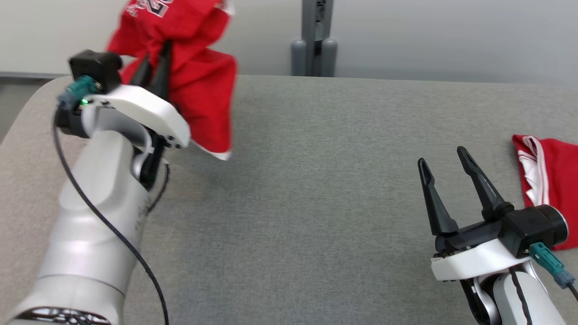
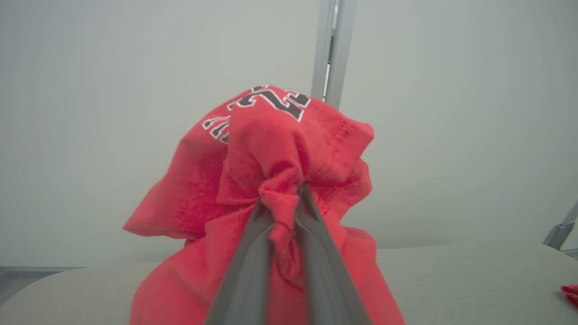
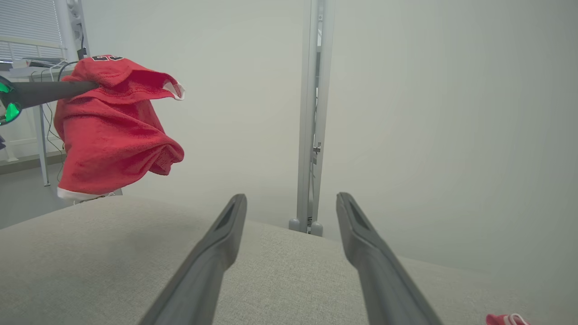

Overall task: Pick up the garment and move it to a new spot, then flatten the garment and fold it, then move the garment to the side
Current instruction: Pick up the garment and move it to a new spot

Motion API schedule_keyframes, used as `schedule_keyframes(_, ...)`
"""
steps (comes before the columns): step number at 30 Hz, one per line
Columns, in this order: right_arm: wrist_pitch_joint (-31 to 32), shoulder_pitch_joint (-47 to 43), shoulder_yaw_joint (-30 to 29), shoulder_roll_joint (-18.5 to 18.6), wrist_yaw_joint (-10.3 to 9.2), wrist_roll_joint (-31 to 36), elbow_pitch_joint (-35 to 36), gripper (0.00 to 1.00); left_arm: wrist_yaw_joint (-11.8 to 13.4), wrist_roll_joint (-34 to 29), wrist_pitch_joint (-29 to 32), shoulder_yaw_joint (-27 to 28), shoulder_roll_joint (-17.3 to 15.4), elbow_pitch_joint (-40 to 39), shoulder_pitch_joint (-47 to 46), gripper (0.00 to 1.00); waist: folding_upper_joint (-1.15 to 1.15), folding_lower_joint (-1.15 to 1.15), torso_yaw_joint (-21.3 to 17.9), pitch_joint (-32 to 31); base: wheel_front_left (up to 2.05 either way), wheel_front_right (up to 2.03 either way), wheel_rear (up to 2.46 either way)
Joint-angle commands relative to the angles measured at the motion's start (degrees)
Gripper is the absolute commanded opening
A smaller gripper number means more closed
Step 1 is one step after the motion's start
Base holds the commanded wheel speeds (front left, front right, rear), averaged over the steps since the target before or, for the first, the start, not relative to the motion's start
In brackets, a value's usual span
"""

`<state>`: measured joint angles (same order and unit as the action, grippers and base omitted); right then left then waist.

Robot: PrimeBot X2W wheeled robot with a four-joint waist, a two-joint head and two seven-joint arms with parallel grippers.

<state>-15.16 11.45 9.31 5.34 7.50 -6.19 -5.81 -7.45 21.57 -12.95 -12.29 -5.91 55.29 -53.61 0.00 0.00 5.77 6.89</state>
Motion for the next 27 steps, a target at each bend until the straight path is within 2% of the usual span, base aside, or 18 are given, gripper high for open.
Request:
schedule_keyframes(1, 0.0, -0.2, -0.7, -0.4, 0.00, 0.0, 0.5, 1.00, 0.0, 2.5, 0.4, -2.4, 0.1, -2.7, 2.4, 0.00, 0.00, 0.00, -2.7, -0.8, 0.00, 0.00, 0.00)
schedule_keyframes(5, 0.0, -0.2, -1.9, -0.7, -0.01, 0.3, 0.7, 1.00, 0.0, 7.4, 1.6, -8.3, 1.9, -8.8, 6.4, 0.00, 0.00, 0.00, -5.8, -0.9, 0.00, 0.00, 0.00)
schedule_keyframes(13, 0.0, 1.2, -3.3, -1.2, -0.01, 0.5, 1.3, 1.00, 0.0, 16.1, 3.6, -18.1, 2.8, -16.8, 13.2, 0.00, 0.00, 0.00, -10.9, 1.1, 0.00, 0.00, 0.00)
schedule_keyframes(17, 0.0, 2.1, -3.9, -1.4, 0.00, 0.3, 1.4, 1.00, 0.5, 18.1, 3.5, -19.8, 2.7, -15.7, 14.2, 0.00, 0.00, 0.00, -12.1, 2.3, 0.00, 0.00, 0.00)
schedule_keyframes(21, 0.0, 2.7, -4.0, -1.6, -0.01, 0.0, 1.7, 1.00, 1.6, 19.5, 5.2, -21.4, 2.8, -10.0, 14.2, 0.00, 0.00, 0.00, -13.1, 4.1, 0.00, 0.00, 0.00)
schedule_keyframes(22, 0.0, 2.8, -4.1, -1.6, -0.01, 0.0, 1.7, 1.00, 2.0, 19.3, 5.7, -21.8, 2.8, -8.0, 13.9, 0.34, 0.00, 0.00, -13.3, 4.4, 0.00, 0.00, 0.00)
schedule_keyframes(23, 0.0, 2.9, -4.2, -1.7, -0.01, 0.0, 1.6, 1.00, 2.5, 18.9, 5.7, -22.1, 2.8, -6.0, 13.6, 0.82, 0.00, 0.00, -13.4, 4.6, 0.00, 0.00, 0.00)
schedule_keyframes(24, 0.0, 3.1, -4.2, -1.7, -0.01, 0.0, 1.6, 1.00, 2.9, 18.4, 5.6, -22.5, 2.7, -4.0, 13.2, 1.00, 0.00, 0.00, -13.5, 4.8, 0.00, 0.00, 0.00)
schedule_keyframes(27, 0.0, 3.3, -4.3, -1.8, -0.01, 0.0, 1.5, 1.00, 3.8, 17.2, 3.7, -23.1, 2.2, 0.5, 12.2, 1.00, 0.00, 0.00, -13.6, 5.2, 0.00, 0.00, 0.00)
